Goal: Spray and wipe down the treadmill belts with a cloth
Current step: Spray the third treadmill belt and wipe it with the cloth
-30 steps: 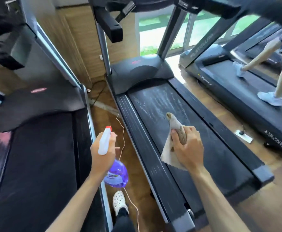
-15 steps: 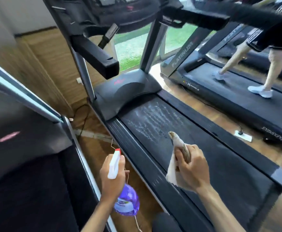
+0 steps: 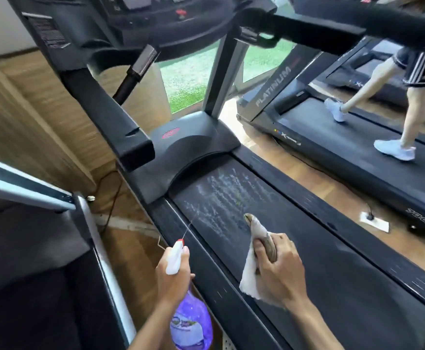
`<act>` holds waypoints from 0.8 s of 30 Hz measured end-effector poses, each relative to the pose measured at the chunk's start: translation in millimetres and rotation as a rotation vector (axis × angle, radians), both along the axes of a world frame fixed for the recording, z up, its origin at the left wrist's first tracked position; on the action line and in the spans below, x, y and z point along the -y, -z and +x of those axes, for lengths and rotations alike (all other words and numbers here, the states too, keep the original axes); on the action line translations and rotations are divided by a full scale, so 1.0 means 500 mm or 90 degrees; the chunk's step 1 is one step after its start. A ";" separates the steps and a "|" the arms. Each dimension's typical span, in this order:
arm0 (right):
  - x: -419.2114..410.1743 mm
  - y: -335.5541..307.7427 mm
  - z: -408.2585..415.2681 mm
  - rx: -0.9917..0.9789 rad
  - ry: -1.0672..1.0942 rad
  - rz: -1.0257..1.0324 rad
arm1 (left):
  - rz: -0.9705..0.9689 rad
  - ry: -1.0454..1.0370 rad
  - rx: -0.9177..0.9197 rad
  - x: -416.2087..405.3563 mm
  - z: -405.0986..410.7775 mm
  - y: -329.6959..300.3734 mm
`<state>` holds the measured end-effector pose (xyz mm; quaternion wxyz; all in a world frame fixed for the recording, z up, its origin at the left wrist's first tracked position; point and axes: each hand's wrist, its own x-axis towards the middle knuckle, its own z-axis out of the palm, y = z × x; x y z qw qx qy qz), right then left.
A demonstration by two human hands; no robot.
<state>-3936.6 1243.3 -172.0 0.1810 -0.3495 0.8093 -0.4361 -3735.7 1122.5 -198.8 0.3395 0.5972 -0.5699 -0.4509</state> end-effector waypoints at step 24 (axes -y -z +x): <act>0.219 0.084 -0.087 -0.025 0.103 0.093 | 0.016 0.175 0.065 0.267 -0.097 0.056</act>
